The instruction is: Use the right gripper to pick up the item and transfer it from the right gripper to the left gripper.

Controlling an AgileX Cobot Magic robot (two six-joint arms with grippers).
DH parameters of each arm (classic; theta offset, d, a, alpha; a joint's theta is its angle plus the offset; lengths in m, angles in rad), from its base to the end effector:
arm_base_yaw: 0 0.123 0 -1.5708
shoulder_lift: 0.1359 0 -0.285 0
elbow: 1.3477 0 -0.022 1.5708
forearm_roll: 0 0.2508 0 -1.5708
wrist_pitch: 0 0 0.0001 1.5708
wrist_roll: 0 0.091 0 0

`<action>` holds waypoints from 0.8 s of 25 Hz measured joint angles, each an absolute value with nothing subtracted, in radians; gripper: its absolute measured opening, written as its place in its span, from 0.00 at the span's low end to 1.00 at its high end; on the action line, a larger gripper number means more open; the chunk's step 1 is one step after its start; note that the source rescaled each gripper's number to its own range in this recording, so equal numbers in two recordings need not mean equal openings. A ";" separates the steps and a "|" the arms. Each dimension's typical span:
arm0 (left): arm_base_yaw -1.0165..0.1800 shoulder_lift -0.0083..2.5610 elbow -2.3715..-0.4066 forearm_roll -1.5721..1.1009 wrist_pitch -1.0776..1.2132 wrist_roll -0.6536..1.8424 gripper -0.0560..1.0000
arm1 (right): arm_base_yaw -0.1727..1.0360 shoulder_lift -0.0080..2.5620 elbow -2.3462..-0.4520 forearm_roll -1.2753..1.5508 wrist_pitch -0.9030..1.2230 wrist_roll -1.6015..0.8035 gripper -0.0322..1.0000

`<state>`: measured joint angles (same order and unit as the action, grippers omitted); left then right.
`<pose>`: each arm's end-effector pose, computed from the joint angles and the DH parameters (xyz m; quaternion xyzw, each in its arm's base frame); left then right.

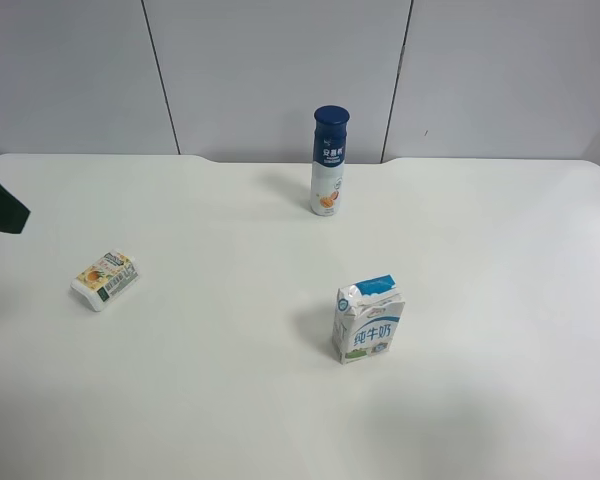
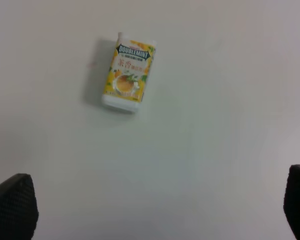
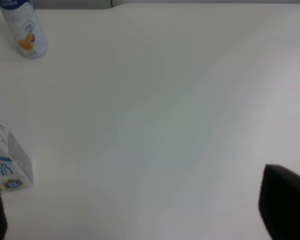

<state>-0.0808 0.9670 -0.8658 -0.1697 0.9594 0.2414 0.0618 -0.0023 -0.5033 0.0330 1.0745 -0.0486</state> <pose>0.1721 -0.0266 0.3216 0.1270 0.9441 -0.0569 0.2987 -0.0063 0.0023 0.2771 -0.0480 0.8539 0.0199 0.5178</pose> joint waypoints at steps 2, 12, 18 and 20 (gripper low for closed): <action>-0.081 0.892 -0.866 -0.170 1.022 0.189 0.99 | 0.062 -0.002 -0.503 0.033 1.075 -0.049 1.00; -0.081 0.543 -0.866 -0.170 1.207 0.075 1.00 | 0.062 -0.002 -0.503 0.033 1.075 -0.049 1.00; -0.081 0.335 -0.806 -0.170 1.212 0.057 1.00 | 0.062 -0.002 -0.503 0.033 1.075 -0.049 1.00; -0.081 0.274 -0.768 -0.170 1.215 0.037 1.00 | 0.062 -0.002 -0.503 0.033 1.075 -0.049 1.00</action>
